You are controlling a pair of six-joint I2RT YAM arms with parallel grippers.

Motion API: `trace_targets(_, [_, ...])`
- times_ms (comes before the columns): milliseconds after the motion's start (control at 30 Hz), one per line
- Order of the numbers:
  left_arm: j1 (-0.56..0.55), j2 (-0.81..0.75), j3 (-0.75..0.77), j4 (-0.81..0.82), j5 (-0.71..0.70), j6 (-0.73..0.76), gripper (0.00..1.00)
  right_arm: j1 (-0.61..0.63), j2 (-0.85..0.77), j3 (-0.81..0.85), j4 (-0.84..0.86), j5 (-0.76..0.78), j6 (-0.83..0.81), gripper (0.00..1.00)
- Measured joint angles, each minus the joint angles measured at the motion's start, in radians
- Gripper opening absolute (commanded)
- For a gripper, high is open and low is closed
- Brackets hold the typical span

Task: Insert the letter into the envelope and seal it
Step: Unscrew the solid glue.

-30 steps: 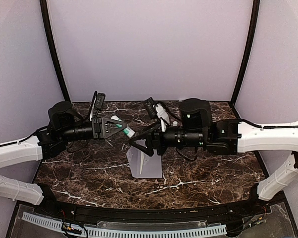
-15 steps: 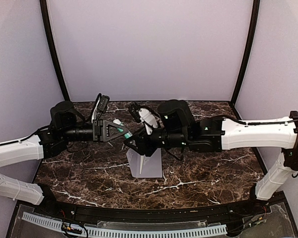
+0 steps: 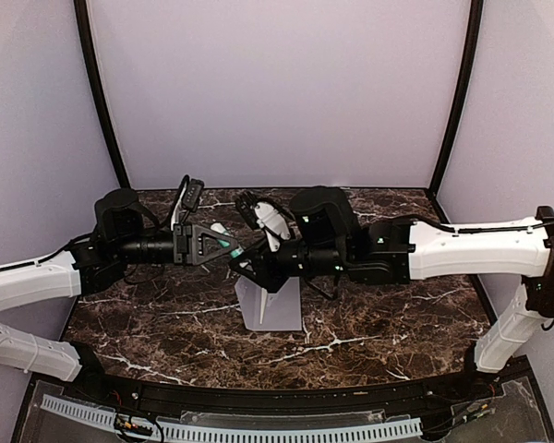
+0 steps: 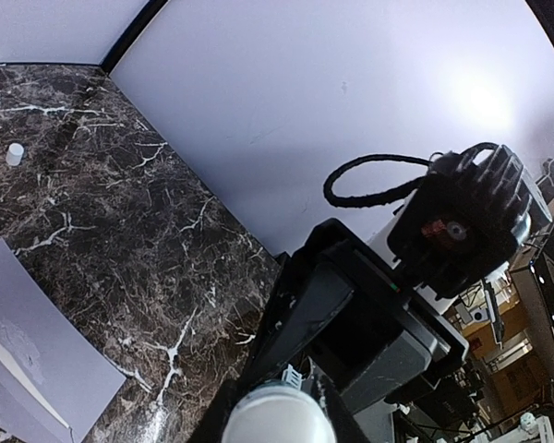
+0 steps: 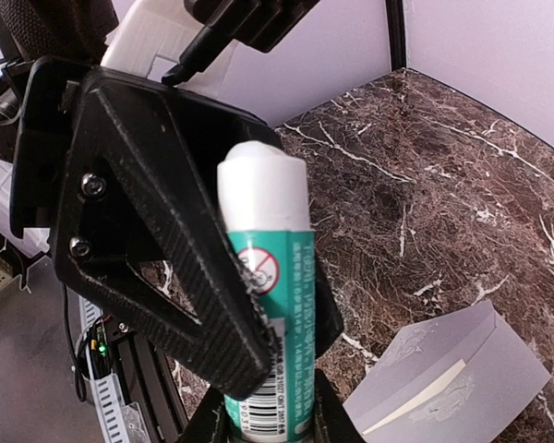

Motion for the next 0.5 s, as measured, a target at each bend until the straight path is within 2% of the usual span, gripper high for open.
trace_targets(33, [0.0,0.0,0.0,0.0,-0.005,0.004,0.47,0.0,0.0,-0.001,0.003,0.0,0.003,0.13])
trace_targets(100, [0.0,-0.001,0.0,-0.003,-0.015,0.008,0.57,0.0,0.0,-0.012,0.031,-0.003,0.023,0.12])
trace_targets(167, [0.0,-0.005,0.0,-0.011,-0.039,0.019,0.63,0.0,-0.001,-0.027,0.062,-0.001,0.044,0.11])
trace_targets(300, [0.0,-0.043,-0.003,-0.011,-0.106,0.024,0.66,0.0,-0.01,-0.074,0.133,0.011,0.095,0.12])
trace_targets(500, [-0.004,-0.13,-0.078,0.116,-0.215,-0.029,0.66,0.0,-0.048,-0.139,0.226,0.021,0.15,0.12])
